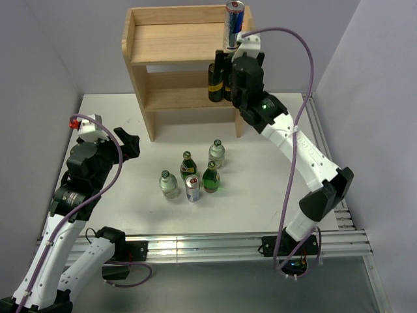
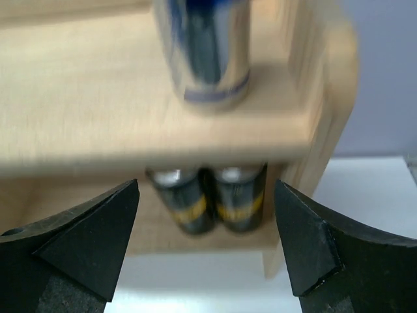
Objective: Place and organize the beverage onto the shelf
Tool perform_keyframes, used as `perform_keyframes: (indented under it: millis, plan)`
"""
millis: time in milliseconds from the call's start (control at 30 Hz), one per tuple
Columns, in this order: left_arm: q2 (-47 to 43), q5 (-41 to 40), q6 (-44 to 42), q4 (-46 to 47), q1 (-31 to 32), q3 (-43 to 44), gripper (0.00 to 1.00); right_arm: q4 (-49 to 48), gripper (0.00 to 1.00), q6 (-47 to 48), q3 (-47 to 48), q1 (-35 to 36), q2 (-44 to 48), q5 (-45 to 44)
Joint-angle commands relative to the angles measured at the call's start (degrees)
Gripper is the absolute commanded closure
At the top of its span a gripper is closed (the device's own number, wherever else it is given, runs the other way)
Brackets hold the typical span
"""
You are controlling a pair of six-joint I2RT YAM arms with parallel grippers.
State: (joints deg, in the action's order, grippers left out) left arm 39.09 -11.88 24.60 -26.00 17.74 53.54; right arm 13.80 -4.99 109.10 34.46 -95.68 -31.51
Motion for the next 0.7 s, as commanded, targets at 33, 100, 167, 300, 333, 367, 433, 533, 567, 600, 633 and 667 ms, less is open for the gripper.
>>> perform_keyframes:
  millis: [33,100,167,300,333,367,433,533,567,600,633,667]
  plan:
    - [-0.6,-0.1,-1.2,1.1,-0.3,-0.5,0.02,0.5,0.10,-2.7,-10.6,5.5,8.9,-7.1]
    - [-0.5,0.1,-1.2,1.1,-0.3,-0.5,0.01,-1.3,0.10,-3.0,-18.8,10.5,12.3,-9.9]
    - [-0.5,0.3,-1.2,1.3,-0.3,-0.5,0.02,-2.5,0.10,-5.1,-24.2,13.8,17.7,-11.2]
    - [-0.1,0.9,-1.1,1.4,-0.3,-0.5,0.02,-4.4,0.10,-9.8,-40.8,23.7,27.8,-15.9]
    - [0.0,0.9,-1.1,1.4,-0.3,-0.5,0.02,-4.1,0.10,-11.4,-43.4,25.2,29.3,-16.7]
    - [0.1,1.0,-1.1,1.4,-0.3,-0.4,0.02,-3.9,0.10,-14.9,-45.9,26.5,30.9,-18.0]
    - [0.1,1.2,-1.2,1.4,-0.3,-0.4,0.02,-1.6,0.10,-21.9,-52.8,30.1,35.3,-19.0]
    - [-0.2,1.2,-1.0,1.5,-0.3,-0.4,0.02,0.7,0.10,-31.3,-61.9,32.7,40.0,-18.1]
    - [-0.2,1.2,-1.1,1.5,-0.4,-0.5,0.02,0.3,0.10,-32.7,-64.3,33.7,40.9,-17.2]
    - [-0.3,1.3,-1.0,1.5,-0.4,-0.4,0.02,-0.3,0.10,-34.2,-68.7,34.0,41.8,-15.4]
    - [-0.2,1.4,-1.0,1.6,-0.4,-0.4,0.02,-0.9,0.10,-37.0,-70.7,34.1,42.0,-14.2]
    - [-0.2,1.4,-1.0,1.6,-0.4,-0.4,0.02,-2.1,0.10,-37.7,-74.1,34.1,41.9,-13.1]
